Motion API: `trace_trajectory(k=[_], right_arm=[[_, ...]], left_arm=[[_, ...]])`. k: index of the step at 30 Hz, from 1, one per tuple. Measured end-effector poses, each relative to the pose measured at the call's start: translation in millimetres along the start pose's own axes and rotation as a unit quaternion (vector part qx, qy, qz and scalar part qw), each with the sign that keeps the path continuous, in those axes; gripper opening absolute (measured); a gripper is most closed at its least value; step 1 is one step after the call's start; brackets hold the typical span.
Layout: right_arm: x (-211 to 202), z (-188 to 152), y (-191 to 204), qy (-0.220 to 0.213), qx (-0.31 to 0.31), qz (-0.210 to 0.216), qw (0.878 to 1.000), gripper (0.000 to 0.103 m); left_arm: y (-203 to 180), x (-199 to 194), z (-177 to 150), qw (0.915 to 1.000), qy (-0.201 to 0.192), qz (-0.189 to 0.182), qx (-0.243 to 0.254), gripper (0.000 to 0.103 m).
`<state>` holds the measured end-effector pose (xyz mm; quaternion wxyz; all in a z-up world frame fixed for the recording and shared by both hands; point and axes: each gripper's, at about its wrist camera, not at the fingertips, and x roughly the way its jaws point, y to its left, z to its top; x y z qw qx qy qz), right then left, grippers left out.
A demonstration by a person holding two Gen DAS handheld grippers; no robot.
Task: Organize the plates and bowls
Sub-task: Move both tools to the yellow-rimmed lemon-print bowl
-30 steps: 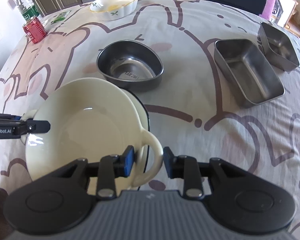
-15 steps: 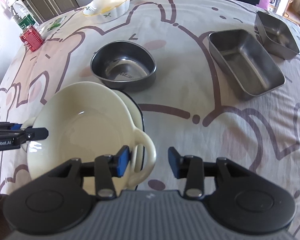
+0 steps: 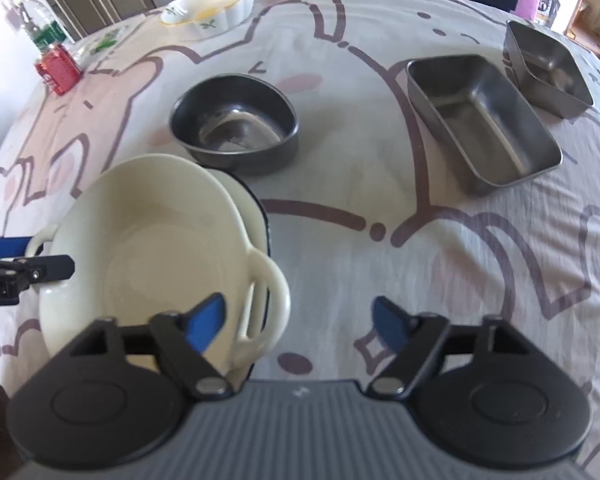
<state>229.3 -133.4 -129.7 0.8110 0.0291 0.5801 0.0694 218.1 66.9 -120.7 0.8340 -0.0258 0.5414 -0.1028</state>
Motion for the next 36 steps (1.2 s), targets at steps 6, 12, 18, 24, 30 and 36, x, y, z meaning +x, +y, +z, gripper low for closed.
trace_trajectory(k=[6,12,18,24,30,36], right_arm=[[-13,-4,-2,-0.033,-0.002,0.017,0.999,0.103],[-38,1,-6,-0.092,0.001,0.021,0.996,0.103],[-68,33,-12,-0.157,0.005,0.050,0.986,0.103],[-67,99,-17,-0.221,-0.008,0.061,0.973,0.103],[-32,173,-20,-0.233,-0.035,0.053,0.970,0.102],[21,244,-14,-0.200,-0.067,0.088,0.973,0.076]], left_arm=[[-2,-16,-2,0.9994,-0.033,0.000,0.009,0.103],[-6,-47,6,0.9951,-0.095,-0.026,0.013,0.103],[-4,-58,37,0.9906,-0.132,-0.015,0.034,0.103],[18,-53,94,0.9841,-0.174,0.016,0.033,0.103],[47,-19,151,0.9770,-0.210,0.026,0.020,0.091],[71,32,198,0.9745,-0.224,-0.003,0.005,0.068]])
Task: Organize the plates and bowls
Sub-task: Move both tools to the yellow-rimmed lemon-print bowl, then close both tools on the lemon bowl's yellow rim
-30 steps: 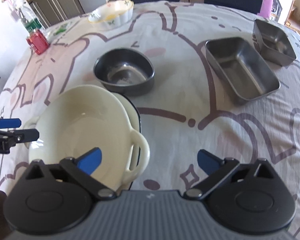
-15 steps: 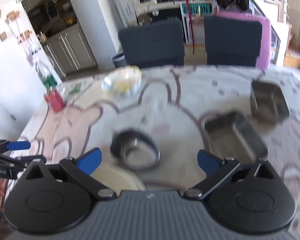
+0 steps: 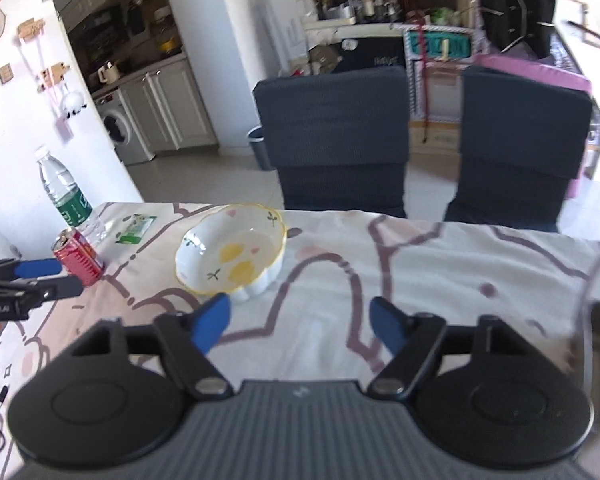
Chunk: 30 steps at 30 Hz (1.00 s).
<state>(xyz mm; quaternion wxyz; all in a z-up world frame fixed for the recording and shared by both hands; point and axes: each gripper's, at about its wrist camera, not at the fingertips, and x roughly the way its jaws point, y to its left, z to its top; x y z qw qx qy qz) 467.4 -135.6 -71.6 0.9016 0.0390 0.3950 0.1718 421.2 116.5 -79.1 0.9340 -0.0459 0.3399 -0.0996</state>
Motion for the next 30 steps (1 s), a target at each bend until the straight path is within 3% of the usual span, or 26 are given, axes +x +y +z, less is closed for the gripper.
trace_trajectory(k=[2,7,18,21,23,30], right_arm=[[26,11,-2,0.010,-0.009,0.024,1.000,0.065],[75,28,-1,0.024,0.016,0.037,0.999,0.052],[159,47,11,0.044,0.035,0.023,0.998,0.038],[171,49,11,0.050,0.046,0.019,0.998,0.025],[176,51,12,0.052,0.046,0.016,0.997,0.010],[176,48,24,0.064,0.012,-0.006,0.998,0.010]], left_arm=[[6,24,4,0.9999,0.000,-0.003,-0.013,0.064],[18,75,8,0.9985,0.019,0.004,-0.051,0.054],[27,128,6,0.9955,0.042,0.016,-0.083,0.028],[25,135,11,0.9957,0.044,0.015,-0.080,0.014],[21,139,13,0.9964,0.042,0.019,-0.070,0.011],[14,141,17,0.9938,0.077,0.031,-0.075,0.007]])
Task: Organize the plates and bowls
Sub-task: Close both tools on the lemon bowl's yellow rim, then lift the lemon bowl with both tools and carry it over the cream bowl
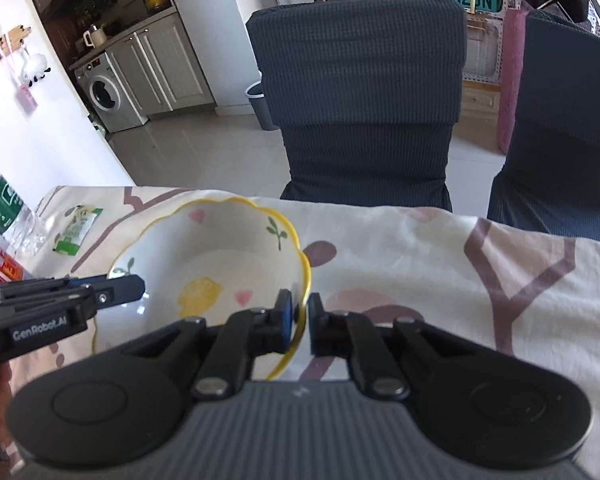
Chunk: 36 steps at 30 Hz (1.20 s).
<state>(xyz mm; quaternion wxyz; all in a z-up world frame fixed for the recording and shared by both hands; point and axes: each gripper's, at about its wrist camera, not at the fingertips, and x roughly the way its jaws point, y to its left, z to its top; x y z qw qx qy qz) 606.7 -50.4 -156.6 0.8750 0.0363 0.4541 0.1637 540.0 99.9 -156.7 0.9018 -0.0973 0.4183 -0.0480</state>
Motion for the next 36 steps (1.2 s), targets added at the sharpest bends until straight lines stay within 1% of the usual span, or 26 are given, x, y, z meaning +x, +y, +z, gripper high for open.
trace_trajectory(k=[2,4,7,9,13,19,23,30,33,36], right_arm=[[-3,-5,4,0.002,-0.003,-0.007,1.000,0.009],[-13,-10,6,0.000,-0.006,-0.013,1.000,0.009],[-37,-16,6,-0.010,-0.002,-0.007,1.000,0.008],[-61,-18,8,-0.024,-0.008,-0.002,1.000,0.007],[-106,-23,9,-0.047,0.001,-0.002,0.999,0.007],[-184,-39,16,-0.084,0.007,-0.005,0.996,0.007],[-235,-62,25,-0.105,-0.004,-0.010,0.994,0.006],[-308,-124,36,-0.126,0.019,0.004,0.992,0.007],[-326,-148,44,-0.125,0.030,0.008,0.992,0.007],[-337,-174,46,-0.125,0.039,0.009,0.991,0.007]], left_arm=[[0,-8,-3,0.9999,0.003,-0.007,-0.008,0.006],[-3,-19,-6,0.9999,-0.005,-0.012,-0.007,0.005],[-12,-43,-8,0.9997,-0.020,-0.015,-0.005,0.005],[-20,-62,-7,0.9993,-0.030,-0.020,-0.002,0.004],[-40,-103,-8,0.9983,-0.049,-0.030,0.008,0.004],[-61,-166,-22,0.9961,-0.070,-0.053,0.010,0.004],[-73,-210,-40,0.9945,-0.082,-0.061,0.022,0.004],[-89,-281,-84,0.9920,-0.094,-0.068,0.049,0.004],[-92,-301,-106,0.9913,-0.094,-0.069,0.060,0.004],[-91,-313,-129,0.9910,-0.089,-0.072,0.068,0.004]])
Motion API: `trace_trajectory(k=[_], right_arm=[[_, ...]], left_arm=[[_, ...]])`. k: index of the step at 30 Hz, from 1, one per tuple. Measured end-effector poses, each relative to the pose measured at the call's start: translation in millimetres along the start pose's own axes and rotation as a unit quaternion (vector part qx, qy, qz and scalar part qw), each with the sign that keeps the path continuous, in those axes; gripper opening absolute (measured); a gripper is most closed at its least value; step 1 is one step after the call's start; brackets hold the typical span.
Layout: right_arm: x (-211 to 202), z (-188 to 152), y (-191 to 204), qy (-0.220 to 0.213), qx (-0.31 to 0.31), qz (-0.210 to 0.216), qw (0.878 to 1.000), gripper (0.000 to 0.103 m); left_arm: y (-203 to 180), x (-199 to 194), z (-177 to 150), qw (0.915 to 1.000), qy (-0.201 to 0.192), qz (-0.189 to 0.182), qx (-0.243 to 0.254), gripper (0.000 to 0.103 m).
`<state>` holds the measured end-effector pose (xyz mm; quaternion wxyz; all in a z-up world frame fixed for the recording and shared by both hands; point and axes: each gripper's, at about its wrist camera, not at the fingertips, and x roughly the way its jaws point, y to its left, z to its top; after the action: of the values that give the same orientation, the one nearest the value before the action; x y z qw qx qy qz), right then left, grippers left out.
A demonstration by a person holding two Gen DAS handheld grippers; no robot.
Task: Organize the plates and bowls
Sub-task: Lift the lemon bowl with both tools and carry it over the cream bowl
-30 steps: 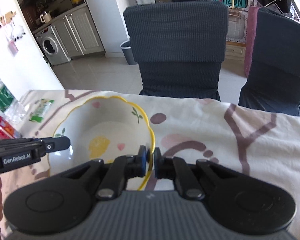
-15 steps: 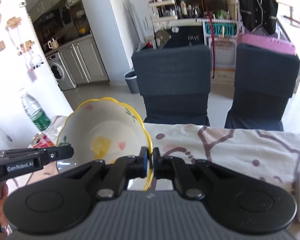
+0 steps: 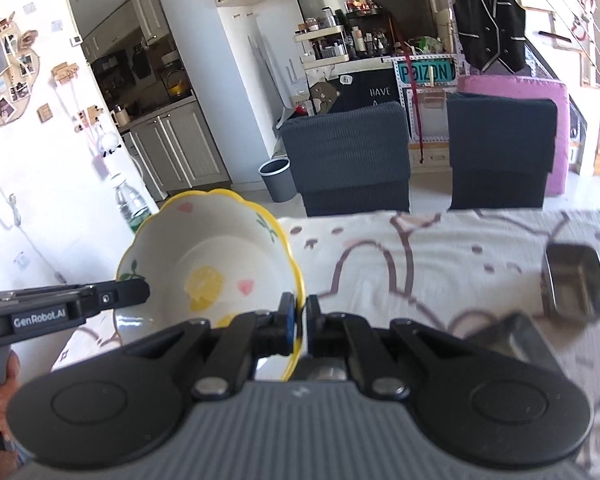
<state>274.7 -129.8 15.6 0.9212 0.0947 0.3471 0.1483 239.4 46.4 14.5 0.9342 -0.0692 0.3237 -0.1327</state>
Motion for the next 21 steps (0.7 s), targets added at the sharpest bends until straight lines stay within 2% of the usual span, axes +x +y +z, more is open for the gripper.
trace_trajectory(k=[9,14,21], right_arm=[[-7,-62,3,0.047,0.020,-0.013,0.999,0.007],[-4,-81,5,0.070,0.024,-0.019,0.997,0.007],[8,-103,-3,0.124,0.037,-0.030,0.991,0.007]], left_arm=[[8,-7,-67,0.9986,0.047,-0.015,-0.020,0.004],[12,0,-84,0.9973,0.065,-0.014,-0.031,0.004],[12,19,-106,0.9923,0.119,-0.015,-0.032,0.004]])
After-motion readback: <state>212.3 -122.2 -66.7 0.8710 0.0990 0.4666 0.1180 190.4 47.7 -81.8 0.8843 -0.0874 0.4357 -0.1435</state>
